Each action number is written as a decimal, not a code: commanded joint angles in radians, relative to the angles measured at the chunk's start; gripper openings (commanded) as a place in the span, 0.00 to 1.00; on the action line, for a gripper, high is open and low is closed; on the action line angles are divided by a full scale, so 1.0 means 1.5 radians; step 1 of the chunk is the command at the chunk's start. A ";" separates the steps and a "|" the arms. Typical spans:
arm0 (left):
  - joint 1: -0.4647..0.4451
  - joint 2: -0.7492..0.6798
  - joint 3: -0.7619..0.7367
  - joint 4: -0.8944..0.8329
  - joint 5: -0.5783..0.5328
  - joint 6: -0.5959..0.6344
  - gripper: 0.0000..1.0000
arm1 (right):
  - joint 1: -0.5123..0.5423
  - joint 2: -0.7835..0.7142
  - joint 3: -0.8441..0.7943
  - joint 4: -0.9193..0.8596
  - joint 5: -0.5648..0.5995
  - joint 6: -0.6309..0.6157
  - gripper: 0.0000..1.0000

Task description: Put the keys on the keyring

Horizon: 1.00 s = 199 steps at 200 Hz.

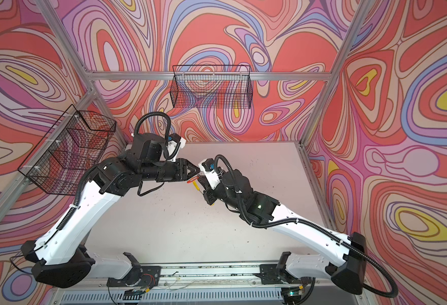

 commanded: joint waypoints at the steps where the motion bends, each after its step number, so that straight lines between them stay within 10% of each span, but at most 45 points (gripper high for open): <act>1: 0.003 0.015 0.026 0.002 0.011 0.009 0.28 | 0.005 -0.014 0.001 0.018 -0.006 -0.006 0.00; 151: 0.003 0.024 -0.021 0.040 0.074 -0.022 0.22 | 0.004 -0.028 -0.011 0.035 -0.005 -0.007 0.00; 199: 0.003 0.023 -0.019 0.025 0.043 -0.020 0.00 | 0.005 -0.032 -0.014 0.039 -0.013 -0.003 0.00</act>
